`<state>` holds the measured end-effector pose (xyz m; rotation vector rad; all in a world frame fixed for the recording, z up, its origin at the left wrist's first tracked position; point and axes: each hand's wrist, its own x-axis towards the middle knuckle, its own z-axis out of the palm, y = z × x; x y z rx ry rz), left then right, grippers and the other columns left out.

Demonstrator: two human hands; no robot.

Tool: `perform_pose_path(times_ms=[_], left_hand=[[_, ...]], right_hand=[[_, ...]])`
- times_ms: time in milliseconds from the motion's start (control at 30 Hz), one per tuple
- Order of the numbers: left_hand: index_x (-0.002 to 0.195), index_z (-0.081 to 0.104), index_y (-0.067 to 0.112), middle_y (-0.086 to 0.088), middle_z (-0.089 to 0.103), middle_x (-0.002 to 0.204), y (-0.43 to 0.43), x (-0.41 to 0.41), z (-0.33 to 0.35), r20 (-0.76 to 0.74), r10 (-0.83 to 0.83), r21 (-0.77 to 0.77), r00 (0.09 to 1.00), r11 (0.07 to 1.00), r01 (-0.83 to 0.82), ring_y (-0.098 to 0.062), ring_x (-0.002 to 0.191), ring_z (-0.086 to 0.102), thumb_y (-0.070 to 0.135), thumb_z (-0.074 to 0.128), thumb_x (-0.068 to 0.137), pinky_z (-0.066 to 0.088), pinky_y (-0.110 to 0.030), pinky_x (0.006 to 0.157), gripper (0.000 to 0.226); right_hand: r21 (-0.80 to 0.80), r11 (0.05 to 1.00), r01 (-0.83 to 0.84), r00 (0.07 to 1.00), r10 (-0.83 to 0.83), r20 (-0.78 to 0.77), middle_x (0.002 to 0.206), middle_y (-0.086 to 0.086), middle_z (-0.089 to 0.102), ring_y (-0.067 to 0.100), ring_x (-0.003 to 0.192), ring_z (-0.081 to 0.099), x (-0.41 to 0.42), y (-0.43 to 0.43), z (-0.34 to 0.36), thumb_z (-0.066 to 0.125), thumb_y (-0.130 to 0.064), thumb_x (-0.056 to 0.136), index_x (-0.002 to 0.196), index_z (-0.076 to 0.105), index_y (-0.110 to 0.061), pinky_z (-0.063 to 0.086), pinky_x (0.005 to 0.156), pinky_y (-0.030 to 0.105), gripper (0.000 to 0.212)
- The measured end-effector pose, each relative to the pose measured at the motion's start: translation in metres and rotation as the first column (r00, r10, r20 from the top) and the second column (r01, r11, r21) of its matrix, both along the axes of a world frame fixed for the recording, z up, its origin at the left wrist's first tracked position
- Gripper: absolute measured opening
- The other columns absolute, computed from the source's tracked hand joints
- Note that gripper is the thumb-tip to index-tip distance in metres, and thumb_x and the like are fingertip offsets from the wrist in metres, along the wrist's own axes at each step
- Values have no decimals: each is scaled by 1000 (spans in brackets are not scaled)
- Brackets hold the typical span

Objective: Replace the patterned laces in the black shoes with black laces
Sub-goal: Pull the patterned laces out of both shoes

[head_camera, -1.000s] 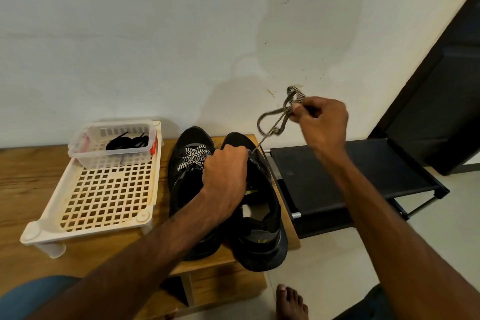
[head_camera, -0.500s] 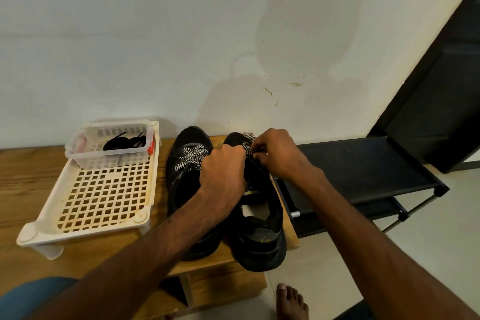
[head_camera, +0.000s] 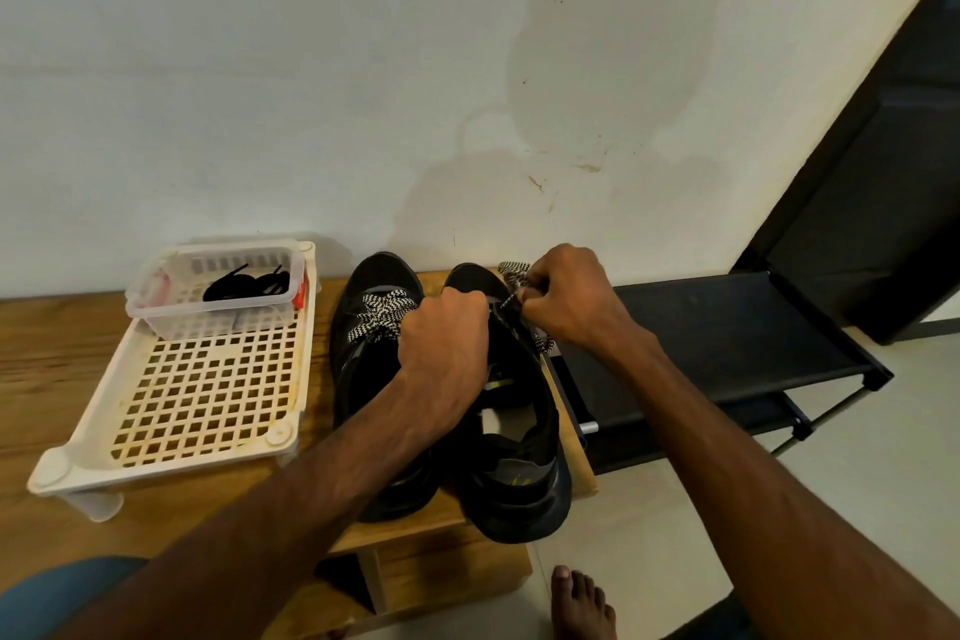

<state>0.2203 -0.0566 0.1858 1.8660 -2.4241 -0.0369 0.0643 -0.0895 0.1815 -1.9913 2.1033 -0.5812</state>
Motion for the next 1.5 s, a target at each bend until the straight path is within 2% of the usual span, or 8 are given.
perform_pose_path(times_ms=[200, 300, 567, 733, 933, 1200, 1333, 1500], left_hand=[[124, 60, 8, -11, 67, 114, -1, 1, -2, 36, -4, 10, 999, 1000, 3, -28, 104, 67, 14, 74, 91, 54, -35, 79, 36], [119, 61, 9, -9, 66, 109, -1, 1, 0, -4, -5, 13, 1000, 1000, 5, -27, 100, 67, 16, 76, 89, 50, -34, 73, 35], [100, 62, 12, -3, 50, 82, -2, 6, 3, -42, 16, -35, 999, 999, -17, -26, 91, 66, 23, 70, 90, 46, -32, 68, 17], [97, 62, 14, 3, 41, 68, -6, 10, -3, -48, -16, -82, 999, 997, 12, -20, 78, 63, 37, 59, 99, 45, -30, 66, 23], [78, 53, 20, 8, 47, 65, 0, 25, -6, -190, -98, -105, 977, 991, 79, -11, 66, 55, 52, 47, 102, 49, -27, 66, 41], [84, 62, 20, 5, 59, 72, 1, 34, -11, -253, -171, -125, 952, 982, 143, -13, 68, 60, 54, 40, 104, 56, -34, 72, 45], [86, 63, 19, 4, 62, 75, -1, 35, -14, -291, -185, -111, 939, 981, 159, -11, 69, 60, 51, 40, 105, 58, -34, 73, 44], [83, 64, 18, 3, 61, 71, -3, 35, -19, -311, -188, -168, 931, 976, 141, -14, 65, 60, 49, 43, 104, 59, -37, 69, 43]], right_hand=[[-317, 889, 330, 888, -178, 425, 69, 3, 70, 12, 54, 70, -41, 7, 40, 64, -14, 98, 80, 72, -7, 43, 46, 9, 21], [-251, 894, 372, 791, -164, 590, 83, 6, 75, 9, 60, 74, -47, 13, 41, 69, -17, 97, 95, 76, -4, 51, 53, 12, 14], [-227, 957, 181, 862, -43, 505, 84, 1, 76, 7, 63, 74, -10, -7, 24, 75, -21, 93, 97, 77, -8, 63, 73, 27, 13], [-424, 873, 241, 825, 46, 564, 81, -7, 72, 11, 76, 73, 7, -32, 26, 75, -20, 93, 90, 74, -16, 64, 73, 38, 5], [-552, 801, 230, 820, 146, 553, 90, -2, 74, 9, 86, 71, 29, -61, 28, 74, -18, 93, 97, 75, -12, 64, 69, 34, 7], [-147, 988, 52, 867, 28, 498, 122, 6, 66, 23, 103, 70, 24, -103, -16, 66, -12, 97, 125, 66, -12, 60, 90, 47, 29], [3, 995, -96, 943, 90, 322, 135, 3, 61, 20, 123, 59, 17, -101, -17, 64, -6, 96, 130, 66, -19, 51, 104, 38, 37], [-52, 991, -126, 961, 135, 240, 129, 2, 69, 19, 113, 67, 25, -95, -18, 51, 12, 90, 113, 74, -19, 53, 96, 28, 45]])
